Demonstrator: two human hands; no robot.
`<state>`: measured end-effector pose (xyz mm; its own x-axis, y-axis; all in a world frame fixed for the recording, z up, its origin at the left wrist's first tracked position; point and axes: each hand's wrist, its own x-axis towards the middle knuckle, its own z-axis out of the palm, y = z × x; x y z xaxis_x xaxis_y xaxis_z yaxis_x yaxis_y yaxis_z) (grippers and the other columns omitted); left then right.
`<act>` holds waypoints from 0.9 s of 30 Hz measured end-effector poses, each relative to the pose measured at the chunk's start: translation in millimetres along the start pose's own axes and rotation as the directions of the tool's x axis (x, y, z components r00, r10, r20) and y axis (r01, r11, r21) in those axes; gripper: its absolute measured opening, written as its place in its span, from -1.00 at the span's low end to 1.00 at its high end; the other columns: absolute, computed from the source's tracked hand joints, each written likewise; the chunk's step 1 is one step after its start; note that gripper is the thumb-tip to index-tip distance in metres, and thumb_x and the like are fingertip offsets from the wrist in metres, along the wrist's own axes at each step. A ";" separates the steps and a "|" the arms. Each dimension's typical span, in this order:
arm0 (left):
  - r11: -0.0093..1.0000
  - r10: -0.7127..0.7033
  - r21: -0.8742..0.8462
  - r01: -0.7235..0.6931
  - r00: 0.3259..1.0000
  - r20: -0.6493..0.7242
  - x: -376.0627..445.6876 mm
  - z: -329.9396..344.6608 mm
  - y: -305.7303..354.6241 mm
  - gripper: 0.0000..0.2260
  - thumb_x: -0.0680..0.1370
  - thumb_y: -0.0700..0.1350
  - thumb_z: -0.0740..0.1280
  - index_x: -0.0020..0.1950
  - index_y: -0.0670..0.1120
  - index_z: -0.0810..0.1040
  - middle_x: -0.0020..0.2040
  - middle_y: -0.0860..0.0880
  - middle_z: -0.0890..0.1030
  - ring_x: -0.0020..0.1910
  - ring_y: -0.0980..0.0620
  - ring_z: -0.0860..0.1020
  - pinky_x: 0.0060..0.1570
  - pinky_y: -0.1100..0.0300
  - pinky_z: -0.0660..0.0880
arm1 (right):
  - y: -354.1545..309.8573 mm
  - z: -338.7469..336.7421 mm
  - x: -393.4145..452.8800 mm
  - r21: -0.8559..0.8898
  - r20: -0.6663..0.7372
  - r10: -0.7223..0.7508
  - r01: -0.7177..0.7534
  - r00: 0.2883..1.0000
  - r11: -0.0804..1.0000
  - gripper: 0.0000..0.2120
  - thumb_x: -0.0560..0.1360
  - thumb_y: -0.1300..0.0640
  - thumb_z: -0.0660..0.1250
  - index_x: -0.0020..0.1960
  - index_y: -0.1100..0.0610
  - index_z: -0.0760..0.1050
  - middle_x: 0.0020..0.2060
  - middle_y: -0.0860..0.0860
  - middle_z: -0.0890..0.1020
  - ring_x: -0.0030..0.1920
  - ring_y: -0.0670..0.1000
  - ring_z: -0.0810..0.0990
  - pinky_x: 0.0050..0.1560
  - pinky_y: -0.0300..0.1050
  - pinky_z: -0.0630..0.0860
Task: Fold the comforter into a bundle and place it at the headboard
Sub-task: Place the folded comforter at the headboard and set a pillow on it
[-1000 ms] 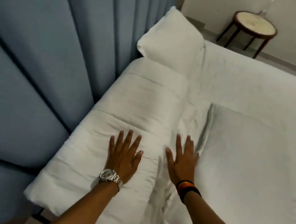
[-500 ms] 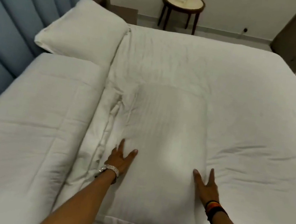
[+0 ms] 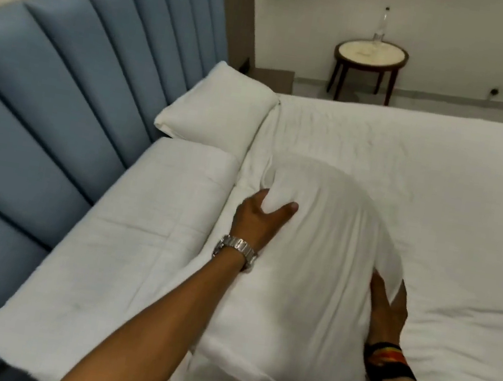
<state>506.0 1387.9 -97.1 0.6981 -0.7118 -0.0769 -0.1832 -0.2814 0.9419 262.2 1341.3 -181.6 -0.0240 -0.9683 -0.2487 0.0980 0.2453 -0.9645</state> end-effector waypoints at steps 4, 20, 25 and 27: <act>0.970 0.204 0.156 -0.188 0.974 -0.098 5.3 -128.2 42.9 -0.49 0.39 0.36 0.48 0.16 0.04 0.69 0.05 0.13 0.74 0.07 0.12 0.69 0.10 0.16 0.59 | -33.1 81.3 -66.3 0.081 0.070 -0.084 0.078 0.994 0.994 -0.19 0.43 -0.31 0.50 0.59 -0.15 0.31 0.47 -0.11 0.49 0.42 -0.03 0.49 0.53 0.02 0.35; 0.671 0.091 0.738 -0.065 0.996 0.006 -10.4 -382.1 -242.6 -0.36 0.62 0.44 -0.10 0.65 0.32 -0.21 0.70 0.05 -0.23 0.68 -0.05 -0.25 0.61 -0.17 -0.23 | 98.3 331.9 -253.0 -0.754 0.533 -0.102 0.526 0.840 0.392 -0.14 0.45 -0.62 -0.03 0.61 -0.38 -0.30 0.63 -0.09 -0.39 0.61 0.11 -0.44 0.51 0.41 -0.33; 0.657 0.098 0.750 -0.082 0.995 0.023 -5.2 -372.8 -224.5 -0.35 0.63 0.42 -0.10 0.68 0.27 -0.15 0.71 0.01 -0.17 0.68 -0.11 -0.19 0.59 -0.20 -0.27 | 91.0 333.5 -233.0 -0.799 0.536 0.072 0.478 0.841 0.365 -0.14 0.46 -0.61 -0.02 0.62 -0.37 -0.26 0.66 -0.06 -0.29 0.64 0.12 -0.36 0.50 0.50 -0.28; 0.660 0.170 0.735 -0.155 0.984 0.055 -0.3 -374.5 -197.2 -0.37 0.65 0.37 -0.11 0.70 0.20 -0.03 0.72 -0.02 -0.01 0.69 -0.13 -0.06 0.60 -0.22 -0.22 | 56.8 331.3 -239.6 -0.736 0.571 -0.001 0.513 0.821 0.443 -0.18 0.50 -0.55 0.07 0.66 -0.29 -0.07 0.69 -0.06 -0.13 0.67 0.07 -0.19 0.55 0.38 -0.25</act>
<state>801.1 1684.6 -160.4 0.6175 -0.7838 0.0665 -0.7382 -0.5482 0.3933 603.1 1571.5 -147.3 0.5488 -0.8219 -0.1526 -0.7009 -0.3529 -0.6198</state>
